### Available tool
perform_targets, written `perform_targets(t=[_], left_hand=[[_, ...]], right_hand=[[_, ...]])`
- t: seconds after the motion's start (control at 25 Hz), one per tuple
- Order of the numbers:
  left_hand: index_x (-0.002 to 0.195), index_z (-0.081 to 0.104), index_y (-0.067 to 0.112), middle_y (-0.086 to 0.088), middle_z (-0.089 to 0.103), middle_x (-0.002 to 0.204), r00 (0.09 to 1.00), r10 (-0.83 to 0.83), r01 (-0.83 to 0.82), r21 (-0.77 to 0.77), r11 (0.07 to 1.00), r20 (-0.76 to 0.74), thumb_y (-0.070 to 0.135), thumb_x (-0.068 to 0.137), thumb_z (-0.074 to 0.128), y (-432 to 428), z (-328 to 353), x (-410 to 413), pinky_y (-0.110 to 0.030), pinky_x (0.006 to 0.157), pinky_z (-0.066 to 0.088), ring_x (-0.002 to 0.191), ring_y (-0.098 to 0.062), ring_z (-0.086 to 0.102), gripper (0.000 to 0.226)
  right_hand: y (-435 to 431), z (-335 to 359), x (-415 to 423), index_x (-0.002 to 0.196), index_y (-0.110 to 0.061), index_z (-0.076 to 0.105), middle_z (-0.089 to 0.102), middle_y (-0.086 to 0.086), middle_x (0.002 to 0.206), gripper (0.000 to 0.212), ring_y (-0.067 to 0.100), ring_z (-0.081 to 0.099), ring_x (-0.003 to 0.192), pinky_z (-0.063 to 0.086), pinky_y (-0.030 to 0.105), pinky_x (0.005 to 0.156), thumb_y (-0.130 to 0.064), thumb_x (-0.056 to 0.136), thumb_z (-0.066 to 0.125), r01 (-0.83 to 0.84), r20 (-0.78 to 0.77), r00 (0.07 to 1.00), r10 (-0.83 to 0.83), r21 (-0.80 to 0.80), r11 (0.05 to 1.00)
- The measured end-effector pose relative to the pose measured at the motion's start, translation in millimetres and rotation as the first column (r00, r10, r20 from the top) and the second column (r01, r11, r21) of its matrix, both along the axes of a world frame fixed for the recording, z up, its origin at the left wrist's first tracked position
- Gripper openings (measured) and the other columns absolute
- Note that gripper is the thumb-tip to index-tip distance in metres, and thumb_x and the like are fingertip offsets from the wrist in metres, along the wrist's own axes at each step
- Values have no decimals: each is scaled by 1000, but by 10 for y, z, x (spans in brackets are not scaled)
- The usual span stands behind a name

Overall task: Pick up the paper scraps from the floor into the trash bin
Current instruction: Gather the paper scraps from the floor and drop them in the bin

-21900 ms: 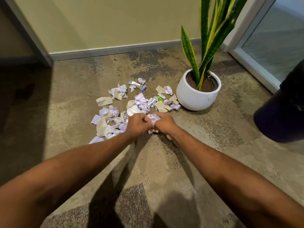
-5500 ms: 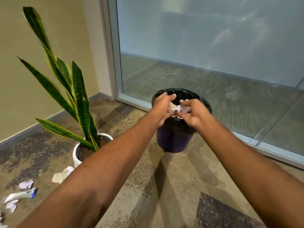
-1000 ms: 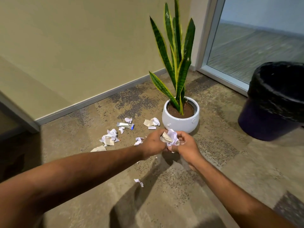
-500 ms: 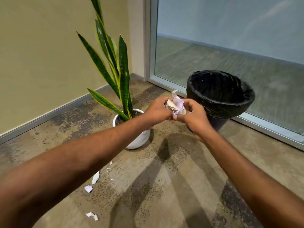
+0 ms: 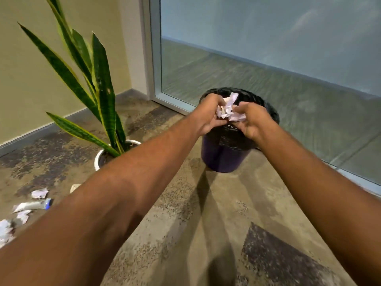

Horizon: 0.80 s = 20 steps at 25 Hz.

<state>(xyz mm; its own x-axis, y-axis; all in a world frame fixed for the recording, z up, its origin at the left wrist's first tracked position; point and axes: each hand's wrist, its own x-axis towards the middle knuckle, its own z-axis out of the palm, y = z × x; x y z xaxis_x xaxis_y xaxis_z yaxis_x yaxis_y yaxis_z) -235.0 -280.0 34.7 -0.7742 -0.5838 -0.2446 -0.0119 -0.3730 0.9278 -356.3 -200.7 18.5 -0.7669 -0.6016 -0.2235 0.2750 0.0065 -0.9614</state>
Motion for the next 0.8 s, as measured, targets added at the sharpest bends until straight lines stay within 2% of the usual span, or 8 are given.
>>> perform_targets(t=[0.08, 0.16, 0.24, 0.32, 0.48, 0.56, 0.68, 0.8], left_hand=[[90, 57, 11, -11, 64, 93, 999, -18, 24, 115, 993, -47, 17, 101, 49, 81, 17, -49, -42, 90, 56, 84, -27, 66, 15], [93, 56, 15, -10, 63, 107, 995, -26, 41, 167, 985, -94, 27, 108, 50, 100, 25, -70, -43, 91, 56, 92, -29, 67, 20], [119, 59, 14, -10, 54, 140, 989, -18, 48, 201, 978, -147, 35, 109, 51, 80, 19, -61, -45, 97, 53, 115, -35, 65, 24], [159, 38, 11, -13, 24, 172, 985, -35, 65, 178, 982, -167, 42, 108, 51, 22, -37, -50, -55, 119, 39, 156, -38, 31, 61], [168, 20, 15, -13, -2, 178, 977, -34, 70, 166, 984, -209, 52, 104, 52, -83, -45, 30, -66, 126, 24, 164, -34, -4, 80], [168, 21, 16, -19, 2, 176, 974, -44, 84, 174, 981, -223, 60, 103, 50, -133, -15, 91, -66, 125, 26, 163, -41, -1, 84], [168, 24, 16, -24, 15, 174, 966, -77, 119, 162, 980, -248, 71, 100, 46, -165, 22, 175, -67, 123, 30, 161, -46, 14, 90], [166, 28, 16, -25, 24, 171, 960, -110, 150, 141, 978, -258, 77, 97, 44, -155, 39, 195, -68, 119, 35, 157, -46, 29, 94]], right_hand=[[14, -54, -91, 127, 6, 65, 70, 29, 130, 31, 43, 76, 106, 66, 55, 79, -4, 97, 65, 55, 131, 990, -47, -54, 997], [53, -21, -80, 123, 1, 66, 72, 22, 119, 24, 39, 76, 104, 64, 59, 88, -13, 103, 65, 95, 177, 981, -79, -83, 992], [57, 10, -26, 124, -3, 68, 72, 17, 116, 25, 36, 77, 103, 63, 59, 94, -18, 105, 64, 113, 181, 979, -90, -121, 986], [35, 12, 11, 124, -5, 69, 72, 13, 119, 26, 33, 76, 107, 60, 57, 100, -18, 102, 67, 140, 177, 977, -116, -132, 981], [-11, 91, 191, 120, -10, 72, 71, -1, 118, 19, 17, 68, 105, 52, 38, 102, -13, 102, 66, 207, 105, 975, -195, -111, 972], [-25, 137, 270, 131, -7, 69, 72, 1, 110, 29, 18, 68, 110, 48, 37, 99, -14, 103, 66, 230, 93, 971, -219, -130, 964], [-64, 164, 322, 119, -14, 70, 62, 21, 149, 15, 37, 51, 145, 46, 43, 116, -18, 106, 64, 205, 76, 977, -197, -113, 972], [-72, 124, 304, 128, -15, 66, 70, 11, 132, 24, 27, 67, 121, 55, 38, 97, -19, 104, 66, 92, -39, 995, -96, -77, 993]])
